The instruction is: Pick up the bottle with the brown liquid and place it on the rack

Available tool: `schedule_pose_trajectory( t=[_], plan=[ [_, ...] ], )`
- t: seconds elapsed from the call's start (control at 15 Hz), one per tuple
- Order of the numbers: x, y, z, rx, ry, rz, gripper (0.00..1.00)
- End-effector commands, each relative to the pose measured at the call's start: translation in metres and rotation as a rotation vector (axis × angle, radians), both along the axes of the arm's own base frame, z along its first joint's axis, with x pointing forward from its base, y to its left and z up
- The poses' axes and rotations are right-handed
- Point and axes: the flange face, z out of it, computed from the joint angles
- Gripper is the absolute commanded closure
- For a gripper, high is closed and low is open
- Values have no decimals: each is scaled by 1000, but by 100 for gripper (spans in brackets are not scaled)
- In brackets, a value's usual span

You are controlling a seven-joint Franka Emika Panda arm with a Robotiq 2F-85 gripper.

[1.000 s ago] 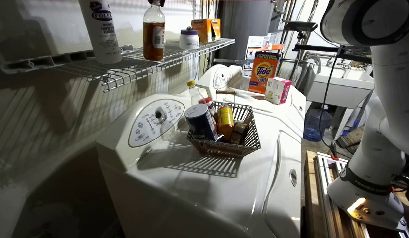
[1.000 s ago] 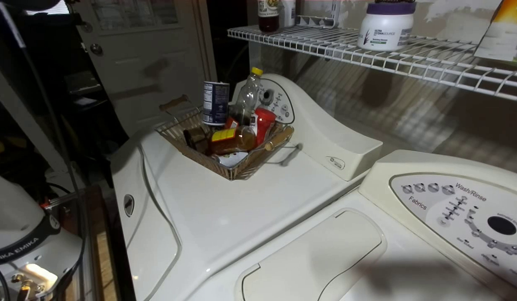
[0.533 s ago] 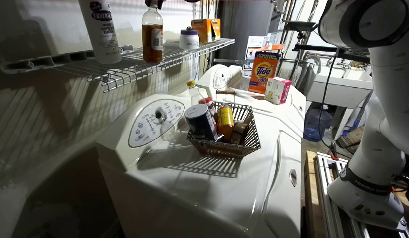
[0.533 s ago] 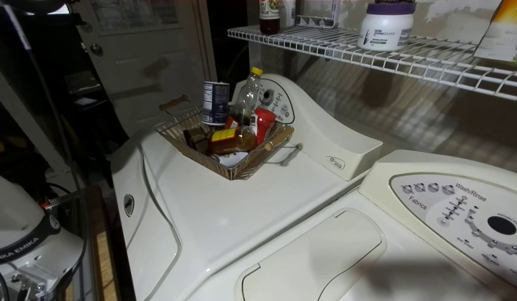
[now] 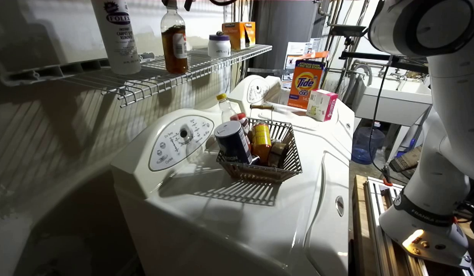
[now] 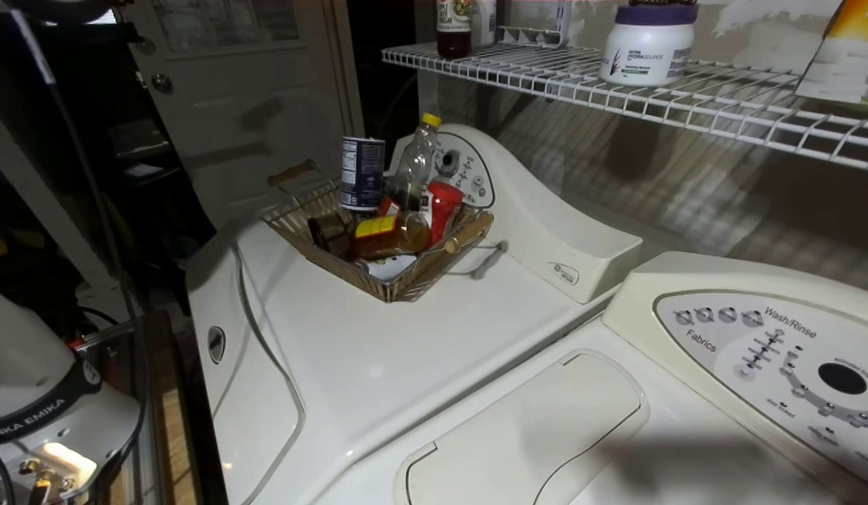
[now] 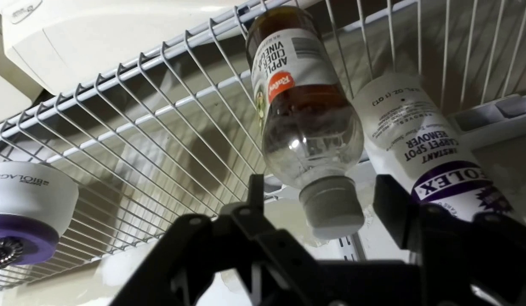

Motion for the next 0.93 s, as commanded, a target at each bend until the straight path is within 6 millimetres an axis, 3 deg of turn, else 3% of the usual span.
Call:
schedule_pose_trajectory(
  t=[0.0,0.4,0.87],
  plan=[
    [1,8,-3,-17,-7,1,1],
    [-19,18,10,-12,36,62,0],
    [-61,34,38,-77,50,140,0]
  ],
)
